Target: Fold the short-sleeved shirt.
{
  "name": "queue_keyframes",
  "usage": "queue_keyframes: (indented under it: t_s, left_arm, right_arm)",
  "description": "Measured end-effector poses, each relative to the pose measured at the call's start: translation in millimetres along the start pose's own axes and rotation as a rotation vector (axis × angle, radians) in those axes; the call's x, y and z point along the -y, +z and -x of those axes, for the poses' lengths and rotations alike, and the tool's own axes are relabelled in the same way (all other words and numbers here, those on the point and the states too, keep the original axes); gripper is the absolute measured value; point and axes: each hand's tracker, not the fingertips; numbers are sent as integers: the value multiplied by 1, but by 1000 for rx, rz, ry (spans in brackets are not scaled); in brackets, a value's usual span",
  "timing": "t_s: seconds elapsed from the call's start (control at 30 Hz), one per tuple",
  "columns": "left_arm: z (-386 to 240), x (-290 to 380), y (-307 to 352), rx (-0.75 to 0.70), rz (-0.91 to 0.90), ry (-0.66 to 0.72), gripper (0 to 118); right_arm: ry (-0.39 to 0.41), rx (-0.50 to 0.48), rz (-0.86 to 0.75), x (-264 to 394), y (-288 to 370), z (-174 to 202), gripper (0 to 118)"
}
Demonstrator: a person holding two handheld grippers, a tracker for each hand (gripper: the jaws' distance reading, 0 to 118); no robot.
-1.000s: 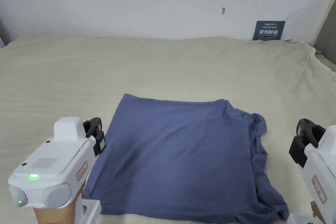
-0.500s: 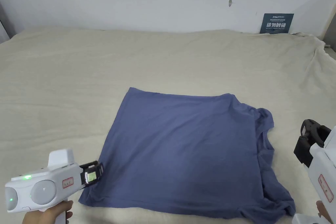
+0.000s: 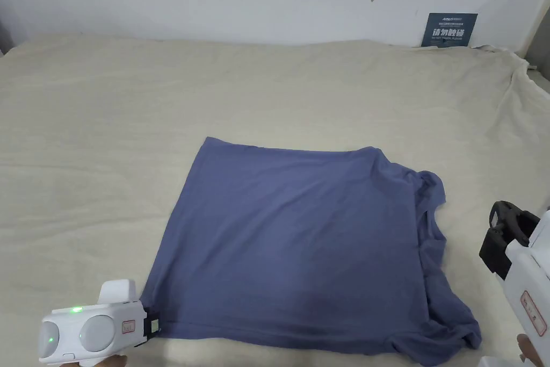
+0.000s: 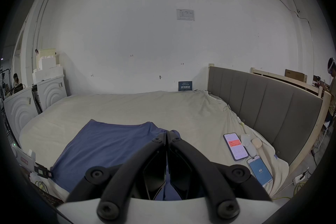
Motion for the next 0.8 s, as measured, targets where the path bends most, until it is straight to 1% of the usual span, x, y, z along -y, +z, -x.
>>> queue_keyframes:
  t_s: [0.03, 0.1, 0.23, 0.3, 0.33, 0.37, 0.4, 0.43, 0.47, 0.5, 0.53, 0.7, 0.8]
  left_arm:
    - [-1, 1, 2, 7, -12, 1, 4]
    - [-2, 1, 4, 16, -23, -5, 1]
    - [-1, -4, 14, 23, -74, -18, 0]
    - [1, -9, 22, 52, -94, 3, 0]
    - [1, -12, 26, 58, -106, 3, 0]
    - [1, -14, 29, 62, -108, 0, 0]
    - [0, -15, 32, 65, -117, -2, 0]
    - [-1, -16, 34, 68, -127, -5, 0]
    - [-1, -18, 36, 72, -134, -7, 0]
    - [-2, -19, 38, 76, -140, -5, 0]
    - [-2, -19, 40, 81, -145, -2, 0]
    - [-5, -21, 46, 91, -160, -2, 0]
    - [-4, -21, 45, 92, -160, -5, 0]
  right_arm:
    - [1, 2, 2, 1, 0, -1, 0]
    - [0, 4, 10, 3, 0, -3, 0]
    - [-27, 2, 83, 15, -6, -9, 0]
    - [-50, -5, 162, 28, -12, -12, 0]
    - [-58, -5, 194, 36, -15, -12, 2]
    - [-64, -7, 251, 46, -19, -13, 8]
    - [-79, -3, 298, 56, -22, -14, 24]
    - [-97, 7, 327, 65, -25, -15, 55]
    - [-116, 0, 380, 76, -28, -16, 77]
    - [-123, 0, 422, 87, -31, -17, 93]
    - [-128, 0, 457, 96, -34, -16, 99]
    - [-145, 6, 585, 138, -40, -13, 99]
    - [-164, 12, 613, 154, -42, -9, 94]
